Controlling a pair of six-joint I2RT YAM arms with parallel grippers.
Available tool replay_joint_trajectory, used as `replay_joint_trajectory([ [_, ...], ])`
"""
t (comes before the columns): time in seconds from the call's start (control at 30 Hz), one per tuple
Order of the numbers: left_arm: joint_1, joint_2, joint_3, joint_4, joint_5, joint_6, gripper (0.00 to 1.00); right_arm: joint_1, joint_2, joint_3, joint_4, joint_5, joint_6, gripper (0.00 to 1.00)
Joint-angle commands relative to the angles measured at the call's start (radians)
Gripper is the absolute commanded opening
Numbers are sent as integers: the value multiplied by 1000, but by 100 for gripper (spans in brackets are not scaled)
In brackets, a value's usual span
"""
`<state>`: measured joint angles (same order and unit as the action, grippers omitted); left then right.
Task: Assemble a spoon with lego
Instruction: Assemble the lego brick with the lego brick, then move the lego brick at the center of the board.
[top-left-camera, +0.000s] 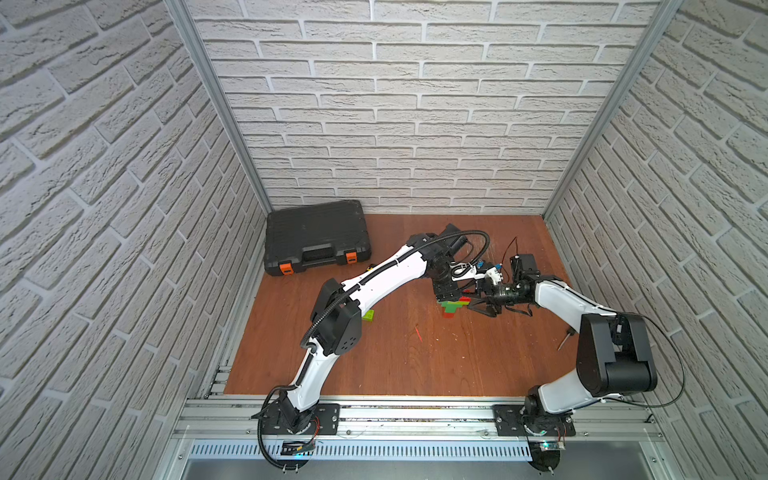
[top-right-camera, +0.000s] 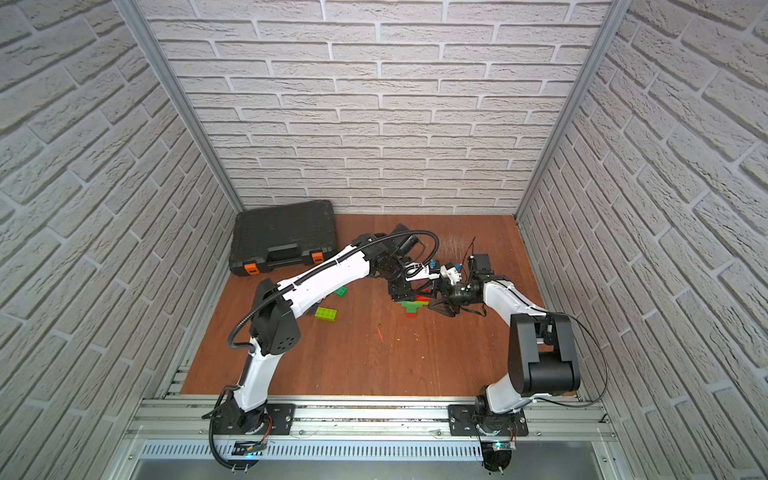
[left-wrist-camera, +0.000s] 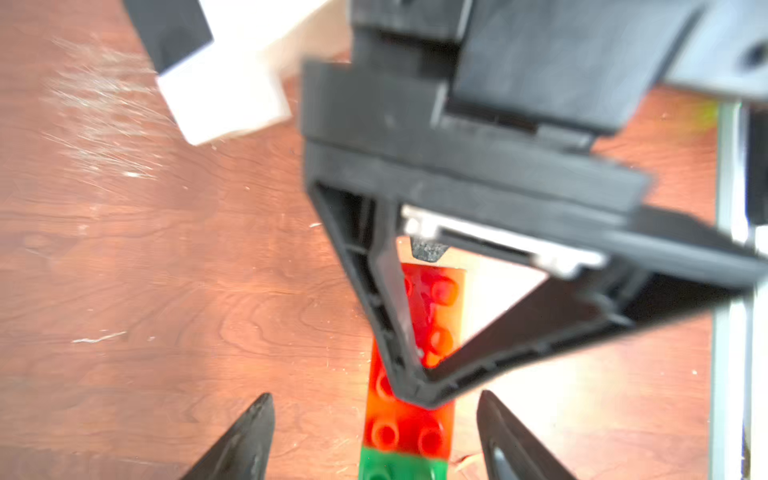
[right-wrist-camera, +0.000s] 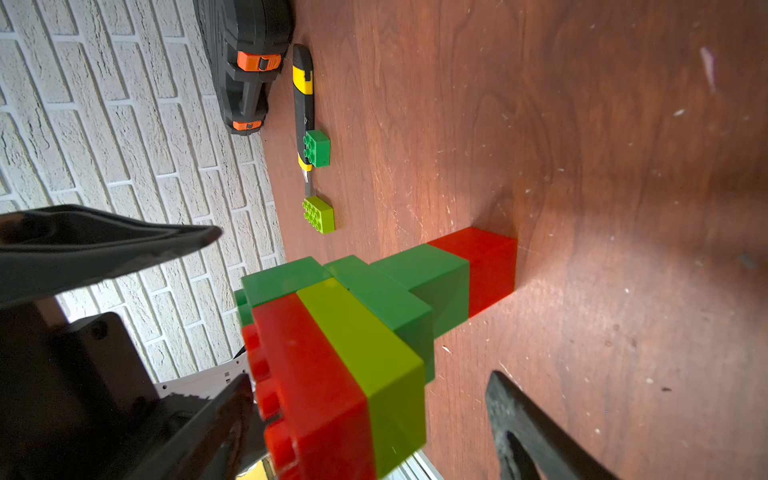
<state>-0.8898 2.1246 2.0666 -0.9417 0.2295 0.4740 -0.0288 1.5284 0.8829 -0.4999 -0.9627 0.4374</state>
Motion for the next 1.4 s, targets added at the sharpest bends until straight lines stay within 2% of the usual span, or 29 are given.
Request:
replay_joint_trajectory([
  [0.0, 14, -78, -29, 37, 2, -12, 77, 1, -45, 30, -21, -13, -2, 88],
  [0.2, 58, -210, -177, 80, -30, -32, 78, -5, -66, 58, -73, -5, -29, 89],
  [0.43, 242, -457, -538, 71, 18, -28, 75, -40, -169, 110, -146, 78, -86, 89],
  [0.5, 299, -494, -620, 14, 63, 50, 75, -41, -208, 125, -141, 106, -101, 89],
  [0.63, 397, -523, -759, -51, 46, 255, 74, -40, -267, 168, -132, 158, -127, 90],
  [0.83, 506, -538, -915, 97, 39, 412, 73, -40, -298, 211, -111, 180, -163, 91],
  [1.07, 528, -460, -978, 192, -9, 485, 68, -40, -320, 226, -110, 218, -203, 90],
  [1.37, 506, -460, -1067, 393, -50, 535, 64, -40, -311, 258, -146, 226, -216, 90],
])
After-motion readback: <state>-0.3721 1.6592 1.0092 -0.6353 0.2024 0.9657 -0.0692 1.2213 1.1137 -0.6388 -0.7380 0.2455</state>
